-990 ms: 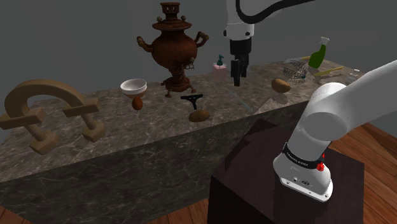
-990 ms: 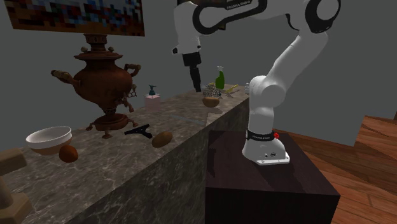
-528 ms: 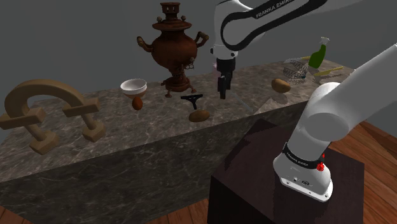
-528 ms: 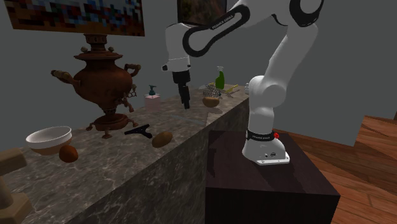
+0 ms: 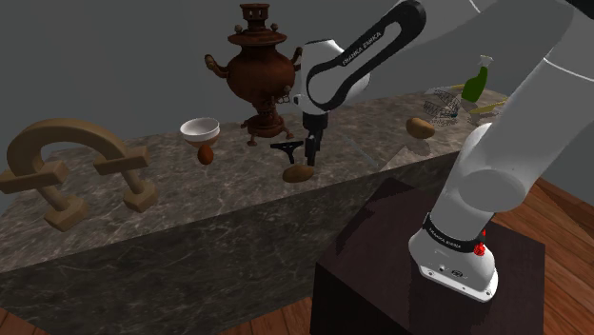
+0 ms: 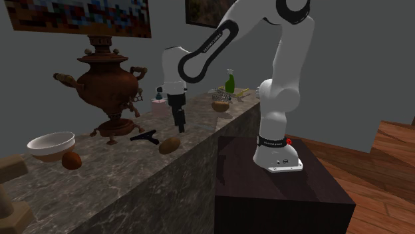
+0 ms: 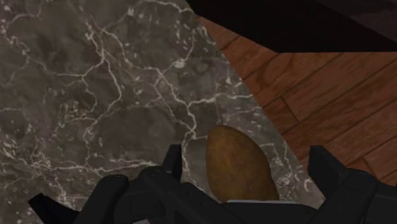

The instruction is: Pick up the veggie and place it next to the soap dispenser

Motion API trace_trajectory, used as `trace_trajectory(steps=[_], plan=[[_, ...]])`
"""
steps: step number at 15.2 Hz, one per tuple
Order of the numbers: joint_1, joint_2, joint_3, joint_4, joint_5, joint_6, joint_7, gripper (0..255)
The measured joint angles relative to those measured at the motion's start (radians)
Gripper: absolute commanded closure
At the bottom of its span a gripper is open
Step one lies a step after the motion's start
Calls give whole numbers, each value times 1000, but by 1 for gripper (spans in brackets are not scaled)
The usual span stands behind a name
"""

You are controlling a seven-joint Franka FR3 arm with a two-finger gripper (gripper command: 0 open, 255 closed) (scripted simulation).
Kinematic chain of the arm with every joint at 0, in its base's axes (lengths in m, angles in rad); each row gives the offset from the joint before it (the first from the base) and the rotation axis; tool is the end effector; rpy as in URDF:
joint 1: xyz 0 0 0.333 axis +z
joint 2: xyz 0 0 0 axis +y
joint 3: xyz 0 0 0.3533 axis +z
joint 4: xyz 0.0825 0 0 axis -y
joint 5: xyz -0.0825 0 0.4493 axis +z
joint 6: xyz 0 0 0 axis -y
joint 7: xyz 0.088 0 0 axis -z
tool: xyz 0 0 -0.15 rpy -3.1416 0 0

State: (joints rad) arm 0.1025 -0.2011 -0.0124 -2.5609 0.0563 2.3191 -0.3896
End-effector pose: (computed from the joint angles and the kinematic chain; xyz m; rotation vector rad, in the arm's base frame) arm 0.4651 0.0451 0.2815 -3.0178 -0.6762 0.0524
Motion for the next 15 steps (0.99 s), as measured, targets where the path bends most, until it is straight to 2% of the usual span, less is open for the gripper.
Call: trace_trajectory(steps=[2, 10, 15], plan=[[17, 72, 7, 14, 21, 75, -25, 0], [26, 197, 11, 17, 46, 209, -57, 0], [27, 214, 12, 15, 49, 229, -59, 0]])
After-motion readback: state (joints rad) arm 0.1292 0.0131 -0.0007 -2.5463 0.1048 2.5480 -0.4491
